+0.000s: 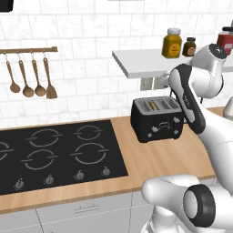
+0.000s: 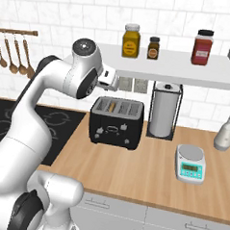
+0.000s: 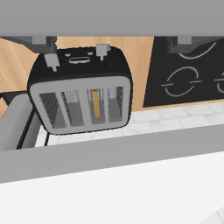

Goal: Start the toaster. Once the lever pops up, take the bread to the plate on the dining counter.

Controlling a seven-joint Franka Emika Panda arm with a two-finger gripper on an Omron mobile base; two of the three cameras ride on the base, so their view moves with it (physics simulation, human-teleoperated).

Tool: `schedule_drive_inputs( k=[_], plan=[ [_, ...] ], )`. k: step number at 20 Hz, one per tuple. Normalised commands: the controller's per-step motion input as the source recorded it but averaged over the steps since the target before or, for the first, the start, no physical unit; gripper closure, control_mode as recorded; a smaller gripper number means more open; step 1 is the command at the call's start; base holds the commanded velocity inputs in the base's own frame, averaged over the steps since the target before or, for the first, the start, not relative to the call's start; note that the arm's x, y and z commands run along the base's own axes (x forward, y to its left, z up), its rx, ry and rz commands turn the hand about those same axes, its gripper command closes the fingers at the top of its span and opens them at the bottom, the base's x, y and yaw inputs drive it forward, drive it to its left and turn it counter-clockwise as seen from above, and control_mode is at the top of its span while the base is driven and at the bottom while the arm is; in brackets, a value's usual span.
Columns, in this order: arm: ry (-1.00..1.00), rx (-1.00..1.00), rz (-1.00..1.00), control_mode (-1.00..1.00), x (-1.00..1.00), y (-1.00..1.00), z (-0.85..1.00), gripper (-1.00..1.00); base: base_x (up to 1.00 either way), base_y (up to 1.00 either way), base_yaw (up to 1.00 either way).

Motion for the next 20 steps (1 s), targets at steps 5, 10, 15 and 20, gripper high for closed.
schedule_drive_inputs(
  k=[5, 10, 15, 20],
  plan=[
    [0.00, 0.00, 0.00, -1.00, 0.00, 0.00, 0.00, -1.00, 0.00, 0.00, 0.00],
    [0.00, 0.00, 0.00, -1.00, 0.00, 0.00, 0.00, -1.00, 0.00, 0.00, 0.00],
    [0.00, 0.00, 0.00, -1.00, 0.00, 0.00, 0.00, -1.00, 0.00, 0.00, 0.00],
    [0.00, 0.00, 0.00, -1.00, 0.00, 0.00, 0.00, -1.00, 0.00, 0.00, 0.00]
  ],
)
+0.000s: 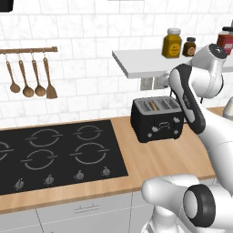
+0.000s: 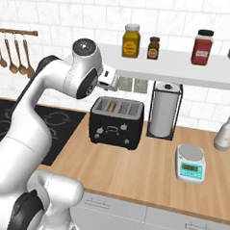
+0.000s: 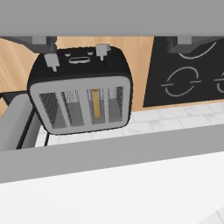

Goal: Start the toaster. Once the lever pops up, take the bread to the plate on the dining counter.

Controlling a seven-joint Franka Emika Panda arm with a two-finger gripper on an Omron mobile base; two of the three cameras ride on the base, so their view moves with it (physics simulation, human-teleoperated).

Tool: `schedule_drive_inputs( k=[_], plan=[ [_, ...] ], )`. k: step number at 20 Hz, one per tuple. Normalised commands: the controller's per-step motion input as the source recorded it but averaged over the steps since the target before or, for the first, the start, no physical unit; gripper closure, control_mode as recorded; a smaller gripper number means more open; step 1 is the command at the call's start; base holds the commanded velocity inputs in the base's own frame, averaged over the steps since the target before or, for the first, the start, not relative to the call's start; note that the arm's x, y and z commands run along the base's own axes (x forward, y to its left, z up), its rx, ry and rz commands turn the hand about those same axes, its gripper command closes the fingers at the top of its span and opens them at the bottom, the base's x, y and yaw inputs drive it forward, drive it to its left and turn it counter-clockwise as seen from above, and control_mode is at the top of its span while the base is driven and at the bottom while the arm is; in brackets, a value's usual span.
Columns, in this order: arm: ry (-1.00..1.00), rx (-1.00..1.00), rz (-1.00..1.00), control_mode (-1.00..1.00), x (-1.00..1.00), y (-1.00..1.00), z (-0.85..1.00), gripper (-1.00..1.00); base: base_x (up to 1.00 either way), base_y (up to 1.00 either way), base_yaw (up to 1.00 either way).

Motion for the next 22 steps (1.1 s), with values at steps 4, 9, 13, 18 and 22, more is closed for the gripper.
schedule_drive_inputs(
  k=[4, 9, 13, 18, 22],
  plan=[
    [0.00, 0.00, 0.00, -1.00, 0.00, 0.00, 0.00, -1.00, 0.00, 0.00, 0.00],
    [0.00, 0.00, 0.00, -1.00, 0.00, 0.00, 0.00, -1.00, 0.00, 0.00, 0.00],
    [0.00, 0.00, 0.00, -1.00, 0.00, 0.00, 0.00, -1.00, 0.00, 0.00, 0.00],
    [0.00, 0.00, 0.00, -1.00, 0.00, 0.00, 0.00, -1.00, 0.00, 0.00, 0.00],
    [0.00, 0.00, 0.00, -1.00, 0.00, 0.00, 0.00, -1.00, 0.00, 0.00, 0.00]
  ],
)
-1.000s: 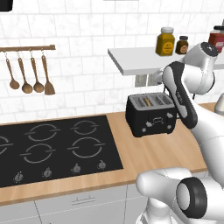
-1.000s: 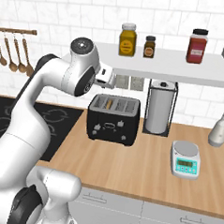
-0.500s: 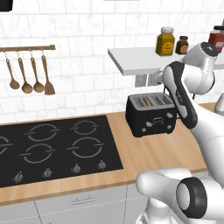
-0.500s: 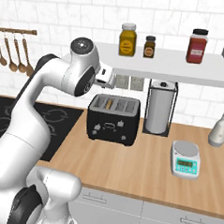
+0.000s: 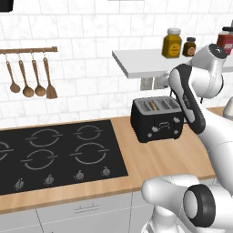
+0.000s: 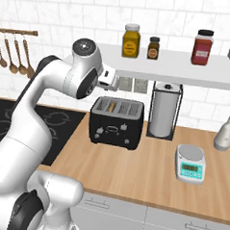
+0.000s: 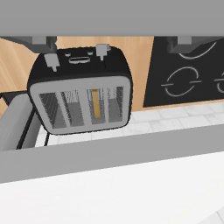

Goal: Start the toaster. Once the lever pops up, take the bread to the plate on the dining counter.

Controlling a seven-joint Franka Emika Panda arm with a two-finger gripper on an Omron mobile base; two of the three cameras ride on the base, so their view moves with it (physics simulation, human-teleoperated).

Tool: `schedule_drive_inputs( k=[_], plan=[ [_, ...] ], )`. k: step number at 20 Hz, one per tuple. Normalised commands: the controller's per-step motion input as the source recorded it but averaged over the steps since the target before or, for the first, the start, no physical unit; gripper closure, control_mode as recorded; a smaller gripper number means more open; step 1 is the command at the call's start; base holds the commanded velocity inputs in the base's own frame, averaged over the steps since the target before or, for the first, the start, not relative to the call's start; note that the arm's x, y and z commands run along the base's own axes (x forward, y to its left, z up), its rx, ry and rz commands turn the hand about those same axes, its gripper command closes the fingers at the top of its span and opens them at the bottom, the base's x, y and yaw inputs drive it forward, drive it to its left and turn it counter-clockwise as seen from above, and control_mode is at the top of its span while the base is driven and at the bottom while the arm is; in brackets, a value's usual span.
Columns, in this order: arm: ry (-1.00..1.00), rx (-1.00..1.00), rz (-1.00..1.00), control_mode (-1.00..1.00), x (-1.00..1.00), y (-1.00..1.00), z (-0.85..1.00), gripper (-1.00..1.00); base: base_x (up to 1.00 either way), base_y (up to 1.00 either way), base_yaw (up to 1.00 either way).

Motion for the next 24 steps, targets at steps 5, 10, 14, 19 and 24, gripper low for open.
schedule_drive_inputs(
  k=[5, 10, 14, 19, 24],
  plan=[
    [0.00, 0.00, 0.00, -1.00, 0.00, 0.00, 0.00, -1.00, 0.00, 0.00, 0.00],
    [0.00, 0.00, 0.00, -1.00, 0.00, 0.00, 0.00, -1.00, 0.00, 0.00, 0.00],
    [0.00, 0.00, 0.00, -1.00, 0.00, 0.00, 0.00, -1.00, 0.00, 0.00, 0.00],
    [0.00, 0.00, 0.00, -1.00, 0.00, 0.00, 0.00, -1.00, 0.00, 0.00, 0.00],
    [0.00, 0.00, 0.00, -1.00, 0.00, 0.00, 0.00, -1.00, 0.00, 0.00, 0.00]
  ],
)
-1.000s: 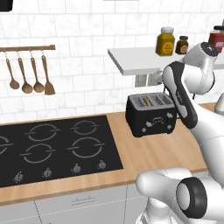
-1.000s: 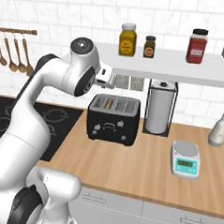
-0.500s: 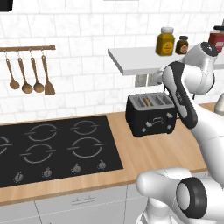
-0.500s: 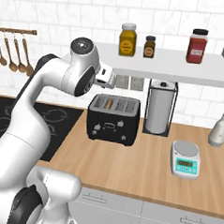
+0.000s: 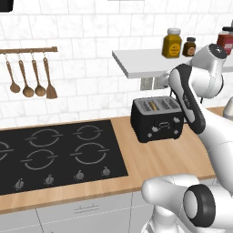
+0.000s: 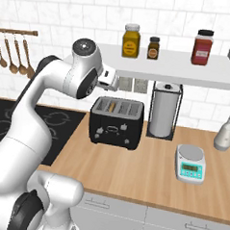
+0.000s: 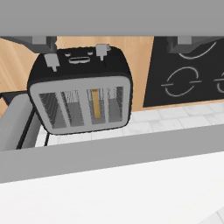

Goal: Start the toaster. Once the lever pops up, take the bread to the plate on the dining counter.

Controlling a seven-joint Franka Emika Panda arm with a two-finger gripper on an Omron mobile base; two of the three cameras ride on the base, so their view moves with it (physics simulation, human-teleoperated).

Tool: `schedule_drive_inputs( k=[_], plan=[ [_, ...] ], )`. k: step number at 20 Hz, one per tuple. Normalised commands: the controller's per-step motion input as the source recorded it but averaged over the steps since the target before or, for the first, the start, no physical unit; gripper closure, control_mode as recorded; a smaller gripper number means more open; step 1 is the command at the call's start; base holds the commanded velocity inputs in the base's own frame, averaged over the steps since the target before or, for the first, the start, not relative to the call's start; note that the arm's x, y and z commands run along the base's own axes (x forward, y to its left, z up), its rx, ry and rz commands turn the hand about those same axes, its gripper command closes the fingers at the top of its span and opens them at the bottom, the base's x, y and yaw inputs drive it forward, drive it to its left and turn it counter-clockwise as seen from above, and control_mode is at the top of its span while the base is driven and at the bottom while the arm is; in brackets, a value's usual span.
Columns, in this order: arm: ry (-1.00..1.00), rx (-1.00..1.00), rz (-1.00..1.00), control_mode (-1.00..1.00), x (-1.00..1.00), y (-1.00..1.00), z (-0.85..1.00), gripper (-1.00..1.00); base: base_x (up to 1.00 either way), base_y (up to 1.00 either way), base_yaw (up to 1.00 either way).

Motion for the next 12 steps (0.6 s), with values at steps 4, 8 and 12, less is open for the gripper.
schedule_drive_inputs(
  k=[4, 8, 12],
  plan=[
    [0.00, 0.00, 0.00, -1.00, 0.00, 0.00, 0.00, -1.00, 0.00, 0.00, 0.00],
    [0.00, 0.00, 0.00, -1.00, 0.00, 0.00, 0.00, -1.00, 0.00, 0.00, 0.00],
    [0.00, 0.00, 0.00, -1.00, 0.00, 0.00, 0.00, -1.00, 0.00, 0.00, 0.00]
  ],
)
